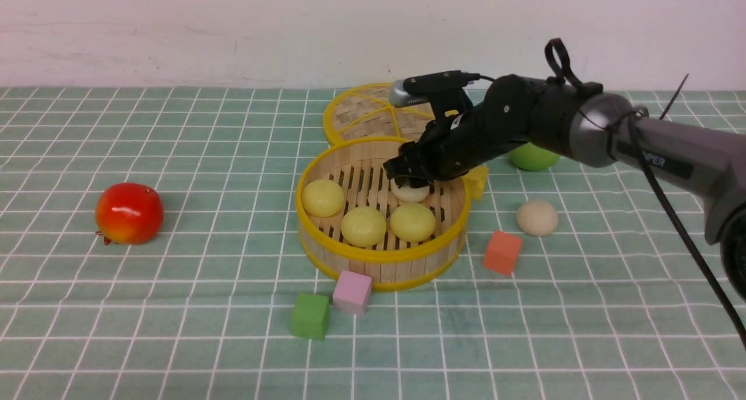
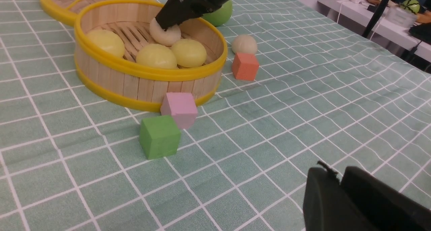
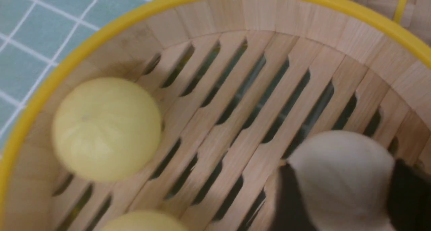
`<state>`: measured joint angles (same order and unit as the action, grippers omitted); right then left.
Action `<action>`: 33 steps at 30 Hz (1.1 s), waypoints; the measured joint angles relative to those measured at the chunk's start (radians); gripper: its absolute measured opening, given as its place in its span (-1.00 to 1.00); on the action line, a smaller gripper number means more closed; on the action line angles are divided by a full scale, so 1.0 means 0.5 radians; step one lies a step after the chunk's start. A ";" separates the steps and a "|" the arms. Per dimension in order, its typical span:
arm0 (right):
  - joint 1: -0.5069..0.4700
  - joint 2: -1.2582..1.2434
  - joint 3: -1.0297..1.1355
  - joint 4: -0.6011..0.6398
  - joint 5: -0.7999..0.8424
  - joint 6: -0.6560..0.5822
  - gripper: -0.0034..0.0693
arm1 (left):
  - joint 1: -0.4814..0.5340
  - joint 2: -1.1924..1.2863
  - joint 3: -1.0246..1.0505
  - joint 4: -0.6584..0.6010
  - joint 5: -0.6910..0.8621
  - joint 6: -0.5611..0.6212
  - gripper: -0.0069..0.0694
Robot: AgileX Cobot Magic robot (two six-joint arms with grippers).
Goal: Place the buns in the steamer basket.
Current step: Use the right arm to put the steamed stuffed bun into the steamer, then use the right arm to grab a steamed stuffed bun
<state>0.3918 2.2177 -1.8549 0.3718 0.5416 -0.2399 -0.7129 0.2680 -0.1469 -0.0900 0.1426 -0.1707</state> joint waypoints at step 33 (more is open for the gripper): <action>-0.479 -0.038 0.015 -0.484 0.715 0.402 0.11 | 0.000 0.000 0.000 0.000 0.000 0.000 -0.63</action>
<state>0.1521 2.1985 -1.8475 0.1296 0.8992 -0.0388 -0.7129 0.2680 -0.1469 -0.0900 0.1426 -0.1707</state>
